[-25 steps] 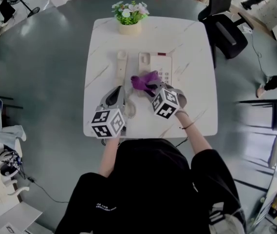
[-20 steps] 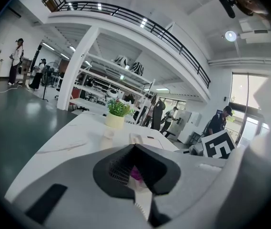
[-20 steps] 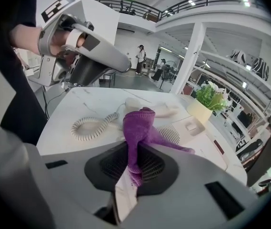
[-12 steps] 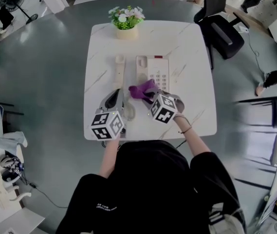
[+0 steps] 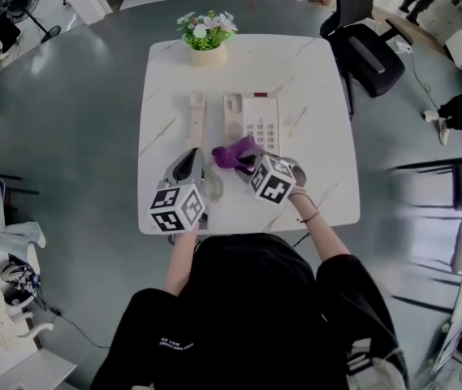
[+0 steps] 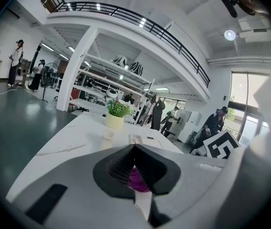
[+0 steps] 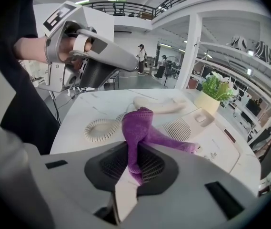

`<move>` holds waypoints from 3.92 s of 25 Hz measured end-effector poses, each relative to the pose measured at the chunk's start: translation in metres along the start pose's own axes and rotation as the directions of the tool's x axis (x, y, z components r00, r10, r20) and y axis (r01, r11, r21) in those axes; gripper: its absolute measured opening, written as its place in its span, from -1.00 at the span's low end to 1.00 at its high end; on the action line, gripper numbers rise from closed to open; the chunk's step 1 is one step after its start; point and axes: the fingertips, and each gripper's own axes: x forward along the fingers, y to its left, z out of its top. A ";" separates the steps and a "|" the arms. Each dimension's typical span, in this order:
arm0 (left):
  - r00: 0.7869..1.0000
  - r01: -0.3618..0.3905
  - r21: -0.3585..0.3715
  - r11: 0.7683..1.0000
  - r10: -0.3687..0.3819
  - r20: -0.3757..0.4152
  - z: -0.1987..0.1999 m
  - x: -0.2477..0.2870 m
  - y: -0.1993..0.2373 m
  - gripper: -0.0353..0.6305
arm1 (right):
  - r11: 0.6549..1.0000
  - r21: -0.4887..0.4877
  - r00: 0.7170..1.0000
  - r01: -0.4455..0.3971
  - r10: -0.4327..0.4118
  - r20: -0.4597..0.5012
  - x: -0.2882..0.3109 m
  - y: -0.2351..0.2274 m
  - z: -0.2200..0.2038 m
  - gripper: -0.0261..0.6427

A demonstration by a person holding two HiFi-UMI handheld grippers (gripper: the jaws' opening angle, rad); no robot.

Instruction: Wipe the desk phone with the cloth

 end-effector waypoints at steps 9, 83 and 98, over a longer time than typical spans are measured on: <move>1.000 -0.006 0.019 1.000 0.006 0.007 0.004 0.003 -0.001 -0.90 | 0.989 0.096 0.994 -0.110 0.107 0.036 -0.011 0.009 0.000 -0.81; 0.999 0.007 -0.006 1.000 -0.007 -0.045 0.009 0.103 -0.036 -0.90 | 0.924 0.137 0.905 0.358 -0.379 0.195 -0.048 -0.206 0.004 -0.81; 0.999 0.010 -0.011 1.000 -0.011 -0.045 0.001 0.093 -0.042 -0.90 | 0.937 0.119 0.921 0.328 -0.345 0.181 -0.041 -0.187 -0.002 -0.81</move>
